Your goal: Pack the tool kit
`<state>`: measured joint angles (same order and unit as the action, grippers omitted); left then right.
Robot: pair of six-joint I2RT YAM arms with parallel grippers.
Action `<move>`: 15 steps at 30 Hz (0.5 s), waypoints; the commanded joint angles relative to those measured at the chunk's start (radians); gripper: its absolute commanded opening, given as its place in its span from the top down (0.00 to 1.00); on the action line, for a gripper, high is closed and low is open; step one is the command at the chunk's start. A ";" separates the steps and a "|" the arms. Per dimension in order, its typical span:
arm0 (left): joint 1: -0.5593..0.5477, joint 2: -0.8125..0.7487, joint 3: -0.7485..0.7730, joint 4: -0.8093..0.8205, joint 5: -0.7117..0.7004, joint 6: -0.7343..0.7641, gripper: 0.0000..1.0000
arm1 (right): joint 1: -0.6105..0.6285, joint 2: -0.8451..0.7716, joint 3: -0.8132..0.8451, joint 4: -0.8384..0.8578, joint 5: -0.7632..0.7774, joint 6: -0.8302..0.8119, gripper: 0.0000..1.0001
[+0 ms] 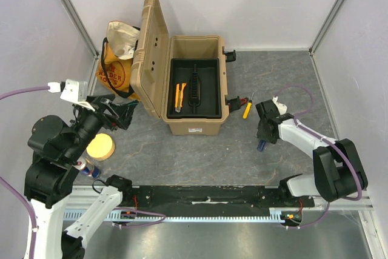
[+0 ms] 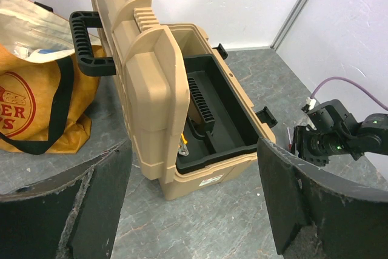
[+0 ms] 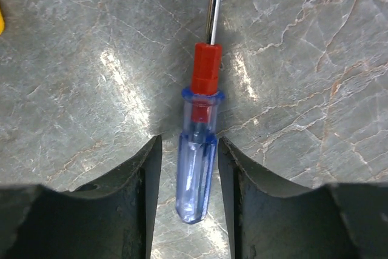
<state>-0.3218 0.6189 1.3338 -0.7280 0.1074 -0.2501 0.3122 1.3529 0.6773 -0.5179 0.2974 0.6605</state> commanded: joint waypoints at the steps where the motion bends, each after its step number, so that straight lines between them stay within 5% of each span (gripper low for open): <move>1: 0.003 -0.013 -0.008 0.013 -0.002 0.012 0.11 | 0.005 0.031 -0.015 0.019 0.026 0.039 0.56; 6: 0.001 -0.016 -0.008 0.006 0.000 0.021 0.11 | 0.050 -0.050 -0.013 0.035 0.101 0.018 0.95; 15: 0.001 -0.018 0.030 -0.011 0.012 0.037 0.11 | 0.194 -0.181 0.295 -0.080 0.230 -0.031 1.00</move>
<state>-0.3218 0.6075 1.3289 -0.7322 0.1078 -0.2485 0.4576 1.2453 0.7971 -0.5980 0.4431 0.6662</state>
